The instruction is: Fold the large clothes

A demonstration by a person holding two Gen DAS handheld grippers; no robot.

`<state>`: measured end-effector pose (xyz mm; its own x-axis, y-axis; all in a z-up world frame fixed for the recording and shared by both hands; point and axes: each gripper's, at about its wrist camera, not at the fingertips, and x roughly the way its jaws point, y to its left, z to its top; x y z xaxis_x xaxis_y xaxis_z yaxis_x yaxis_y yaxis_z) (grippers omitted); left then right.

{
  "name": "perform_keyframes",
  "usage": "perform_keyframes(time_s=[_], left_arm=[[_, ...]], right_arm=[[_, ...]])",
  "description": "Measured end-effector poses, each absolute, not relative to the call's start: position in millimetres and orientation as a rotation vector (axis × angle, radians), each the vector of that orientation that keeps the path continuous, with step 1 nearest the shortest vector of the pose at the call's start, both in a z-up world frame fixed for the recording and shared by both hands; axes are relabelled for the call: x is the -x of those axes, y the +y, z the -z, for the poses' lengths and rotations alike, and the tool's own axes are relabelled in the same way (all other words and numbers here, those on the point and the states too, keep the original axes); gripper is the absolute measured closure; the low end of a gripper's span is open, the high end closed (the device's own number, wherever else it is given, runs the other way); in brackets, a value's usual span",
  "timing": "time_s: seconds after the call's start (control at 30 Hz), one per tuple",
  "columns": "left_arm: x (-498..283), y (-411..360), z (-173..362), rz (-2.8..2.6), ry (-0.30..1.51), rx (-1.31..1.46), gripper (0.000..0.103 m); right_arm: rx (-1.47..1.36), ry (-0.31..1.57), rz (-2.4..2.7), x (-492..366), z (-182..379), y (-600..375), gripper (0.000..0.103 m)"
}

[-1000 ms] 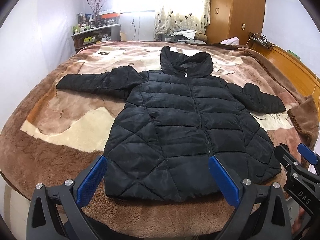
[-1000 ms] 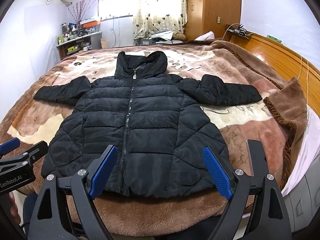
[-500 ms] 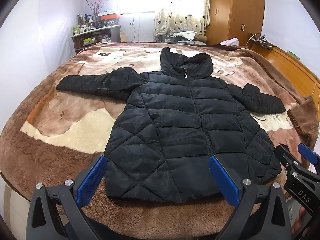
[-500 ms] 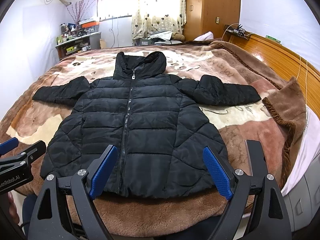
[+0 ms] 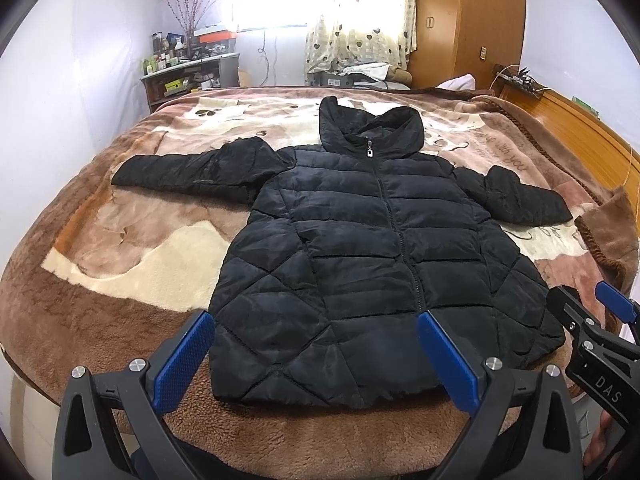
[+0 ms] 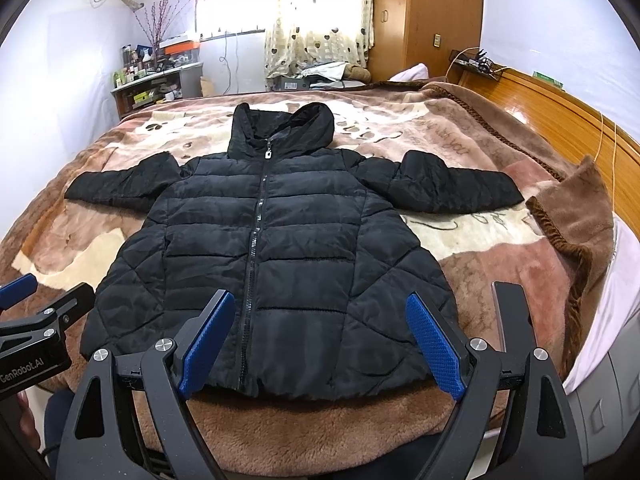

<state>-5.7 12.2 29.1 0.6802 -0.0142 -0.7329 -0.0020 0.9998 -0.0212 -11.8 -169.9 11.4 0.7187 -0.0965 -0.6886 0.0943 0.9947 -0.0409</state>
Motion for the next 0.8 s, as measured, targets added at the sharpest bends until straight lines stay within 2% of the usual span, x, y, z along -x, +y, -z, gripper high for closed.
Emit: perform_keyframes(time_s=[0.8], left_arm=[[-13, 37, -14, 0.031, 0.874, 0.081, 0.000]], right_arm=[[-0.024, 0.773, 0.067, -1, -2, -176, 0.015]])
